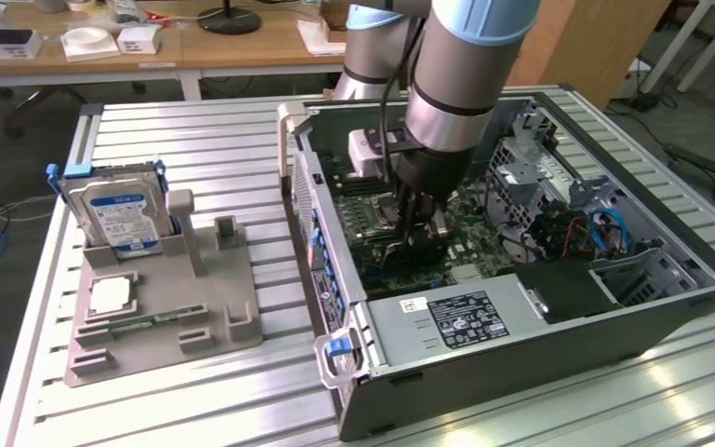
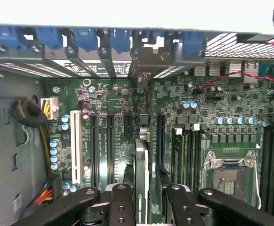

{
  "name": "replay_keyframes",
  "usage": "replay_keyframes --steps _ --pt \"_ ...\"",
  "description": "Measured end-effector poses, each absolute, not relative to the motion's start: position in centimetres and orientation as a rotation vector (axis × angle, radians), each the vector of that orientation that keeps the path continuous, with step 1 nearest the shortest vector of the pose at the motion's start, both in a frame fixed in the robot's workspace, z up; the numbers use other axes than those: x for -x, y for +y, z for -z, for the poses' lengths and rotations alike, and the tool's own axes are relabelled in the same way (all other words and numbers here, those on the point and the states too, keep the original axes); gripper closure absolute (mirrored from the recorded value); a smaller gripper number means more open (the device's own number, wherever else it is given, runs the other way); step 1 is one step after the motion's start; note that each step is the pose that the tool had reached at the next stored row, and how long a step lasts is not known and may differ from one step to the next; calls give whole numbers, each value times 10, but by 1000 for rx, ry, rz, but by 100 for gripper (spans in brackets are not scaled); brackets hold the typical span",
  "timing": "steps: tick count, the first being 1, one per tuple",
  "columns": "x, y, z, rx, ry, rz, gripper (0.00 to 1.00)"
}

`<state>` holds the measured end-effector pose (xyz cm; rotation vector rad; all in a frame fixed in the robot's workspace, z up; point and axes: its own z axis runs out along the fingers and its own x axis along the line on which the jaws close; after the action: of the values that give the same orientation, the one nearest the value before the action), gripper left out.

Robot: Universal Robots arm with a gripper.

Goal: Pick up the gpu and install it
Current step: 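Insert the gpu into the slot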

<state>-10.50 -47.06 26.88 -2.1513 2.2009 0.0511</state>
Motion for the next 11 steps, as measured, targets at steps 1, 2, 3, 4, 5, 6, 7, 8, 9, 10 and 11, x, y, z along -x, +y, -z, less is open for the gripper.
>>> replay_keyframes --steps 1,2,3,4,5,6,7,8,9,10,11 --pt "105 -471 -271 2151 2200 -50 67" --pt "105 -471 -273 2150 2200 -49 67" --pt "106 -471 -274 2149 2199 -47 67" --pt "106 -471 -275 2149 2199 -46 67" --pt "106 -471 -275 2149 2198 -46 67" --pt "106 -471 -275 2149 2198 -46 69" --pt "106 -471 -275 2149 2198 -46 69" --pt "106 -471 -275 2149 2198 -46 75" --pt "106 -471 -275 2149 2198 -46 81" --pt "106 -471 -275 2149 2198 -46 81" --pt "106 -471 -275 2149 2199 -46 87"
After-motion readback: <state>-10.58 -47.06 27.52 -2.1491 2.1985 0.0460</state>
